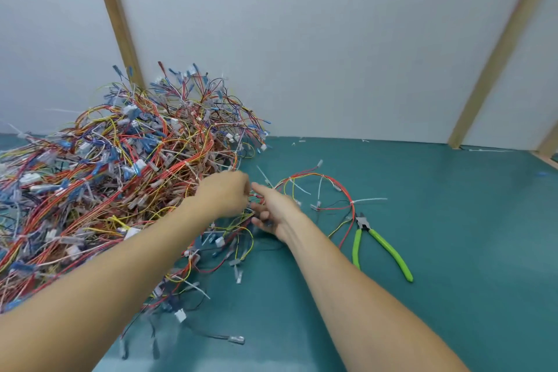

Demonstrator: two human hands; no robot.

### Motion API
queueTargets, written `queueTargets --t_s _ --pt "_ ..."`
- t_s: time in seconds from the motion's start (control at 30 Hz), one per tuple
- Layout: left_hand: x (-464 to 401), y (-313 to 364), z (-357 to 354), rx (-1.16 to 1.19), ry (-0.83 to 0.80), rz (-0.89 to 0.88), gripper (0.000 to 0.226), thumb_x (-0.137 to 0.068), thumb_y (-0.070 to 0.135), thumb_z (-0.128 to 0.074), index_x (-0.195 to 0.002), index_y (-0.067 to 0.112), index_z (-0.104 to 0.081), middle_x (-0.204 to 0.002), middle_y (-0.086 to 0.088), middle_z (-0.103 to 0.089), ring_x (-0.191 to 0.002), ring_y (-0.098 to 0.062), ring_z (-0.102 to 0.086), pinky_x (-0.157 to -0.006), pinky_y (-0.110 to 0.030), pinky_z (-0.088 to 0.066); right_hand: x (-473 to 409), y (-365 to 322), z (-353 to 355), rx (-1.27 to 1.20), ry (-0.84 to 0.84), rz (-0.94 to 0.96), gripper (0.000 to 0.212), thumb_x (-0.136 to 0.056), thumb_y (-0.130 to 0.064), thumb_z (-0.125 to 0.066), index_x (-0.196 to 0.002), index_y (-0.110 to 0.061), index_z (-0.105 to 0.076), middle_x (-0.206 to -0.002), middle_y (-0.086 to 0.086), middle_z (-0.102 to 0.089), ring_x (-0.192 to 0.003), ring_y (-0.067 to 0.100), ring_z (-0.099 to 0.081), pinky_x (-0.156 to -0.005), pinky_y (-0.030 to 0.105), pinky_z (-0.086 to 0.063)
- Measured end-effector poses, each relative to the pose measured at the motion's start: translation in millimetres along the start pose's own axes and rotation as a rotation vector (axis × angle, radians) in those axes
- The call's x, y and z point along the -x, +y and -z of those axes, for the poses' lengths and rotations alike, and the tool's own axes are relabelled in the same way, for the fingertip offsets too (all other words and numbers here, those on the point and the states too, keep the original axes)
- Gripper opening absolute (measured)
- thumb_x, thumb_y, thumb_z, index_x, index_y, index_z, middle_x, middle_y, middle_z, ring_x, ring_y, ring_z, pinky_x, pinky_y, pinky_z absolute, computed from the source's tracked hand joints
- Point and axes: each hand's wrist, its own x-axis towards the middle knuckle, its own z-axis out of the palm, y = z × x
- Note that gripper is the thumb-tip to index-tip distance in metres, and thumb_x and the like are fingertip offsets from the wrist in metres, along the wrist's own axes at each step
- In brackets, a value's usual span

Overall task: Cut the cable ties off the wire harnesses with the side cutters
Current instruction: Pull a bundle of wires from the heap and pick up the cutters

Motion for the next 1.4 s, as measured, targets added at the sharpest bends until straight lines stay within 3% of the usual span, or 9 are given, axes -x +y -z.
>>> queueTargets --t_s 0.17,0.33,0.47,0.57,0.8,1.0,1.17,1.33,1.4 --pt "2.3 -15.1 -17.7 -0.19 0.054 -0.027 0.031 -0.094 0.03 -0.048 -0.121 0.017 -0.051 -0.125 -0.006 -0.061 -0.111 -0.031 -0.062 -0.084 -0.039 -0.045 -1.0 2.7 -5.0 0.164 0.006 0.054 0.023 -0.097 -0.031 -0.066 -0.078 -0.018 -0.066 -0.054 -0.007 -0.044 -0.042 0.007 -0.037 -0.039 0.018 -0.044" --pt "-0.7 -38.2 -10.9 0.017 0.162 0.029 0.062 -0.086 0.056 -0.061 -0.132 0.018 -0.043 -0.126 -0.002 -0.061 -0.115 -0.027 -0.059 -0.094 -0.044 -0.046 8.7 -30.2 9.5 0.112 0.08 0.481 0.033 -0.105 -0.025 -0.053 -0.074 -0.019 -0.063 -0.081 0.002 -0.065 -0.074 0.021 -0.066 -0.078 0.046 -0.061" --pt "-2.5 -54.4 -3.3 0.34 0.274 0.055 0.079 -0.078 0.067 -0.068 -0.141 0.026 -0.041 -0.125 0.007 -0.059 -0.112 -0.022 -0.058 -0.097 -0.046 -0.049 24.9 -65.9 18.6 -0.306 0.175 0.649 0.036 -0.108 -0.018 -0.05 -0.075 -0.012 -0.061 -0.057 -0.005 -0.066 -0.045 0.008 -0.063 -0.046 0.024 -0.055" --pt "3.7 -68.6 -11.2 0.119 0.203 0.089 0.067 -0.086 0.055 -0.065 -0.143 0.025 -0.046 -0.136 0.0 -0.057 -0.12 -0.027 -0.055 -0.1 -0.048 -0.048 32.0 -93.8 52.5 -0.558 0.308 0.674 0.037 -0.111 -0.022 -0.045 -0.08 -0.009 -0.059 -0.047 -0.006 -0.062 -0.033 0.008 -0.053 -0.036 0.022 -0.048" --pt "-3.8 -7.4 -13.6 -0.011 0.37 0.015 0.044 -0.085 0.034 -0.061 -0.128 0.025 -0.06 -0.128 -0.001 -0.063 -0.12 -0.027 -0.054 -0.098 -0.042 -0.037 38.5 -70.8 73.4 -0.134 0.05 0.386 0.024 -0.107 -0.03 -0.053 -0.089 -0.017 -0.062 -0.058 -0.004 -0.068 -0.052 0.008 -0.069 -0.048 0.026 -0.059" --pt "3.4 44.4 -15.1 1.054 -0.099 -0.06 0.021 -0.094 0.039 -0.067 -0.11 0.027 -0.072 -0.104 0.0 -0.076 -0.088 -0.021 -0.073 -0.08 -0.035 -0.055 27.9 -32.9 70.0 0.018 0.001 0.261 0.022 -0.107 -0.028 -0.053 -0.11 -0.012 -0.068 -0.08 -0.003 -0.077 -0.065 0.009 -0.074 -0.057 0.03 -0.06" --pt "6.1 59.7 -56.5 1.453 0.235 0.187 0.025 -0.097 0.031 -0.064 -0.12 0.02 -0.066 -0.075 -0.002 -0.061 -0.058 -0.013 -0.048 -0.056 -0.027 -0.038 34.6 -17.4 83.6 0.454 0.039 0.318 0.037 -0.105 -0.048 -0.049 -0.094 -0.02 -0.07 -0.08 -0.004 -0.077 -0.059 0.009 -0.072 -0.056 0.027 -0.057" --pt "-2.3 62.1 -59.8 1.825 0.178 0.184 0.035 -0.089 0.031 -0.07 -0.114 0.008 -0.072 -0.078 0.005 -0.071 -0.068 -0.007 -0.064 -0.06 -0.021 -0.049 28.7 -12.8 124.1 0.772 0.471 0.699 0.011 -0.095 -0.035 -0.058 -0.095 -0.029 -0.067 -0.082 -0.017 -0.073 -0.083 0.011 -0.071 -0.086 0.041 -0.057" --pt "-3.9 62.5 -66.3 1.929 0.161 0.156 0.042 -0.078 0.035 -0.074 -0.11 0.007 -0.072 -0.086 -0.002 -0.075 -0.073 -0.01 -0.069 -0.062 -0.021 -0.054 24.1 -7.2 130.1 0.759 0.34 0.656 0.008 -0.09 -0.028 -0.06 -0.097 -0.031 -0.063 -0.078 -0.014 -0.074 -0.082 0.013 -0.073 -0.083 0.045 -0.058"
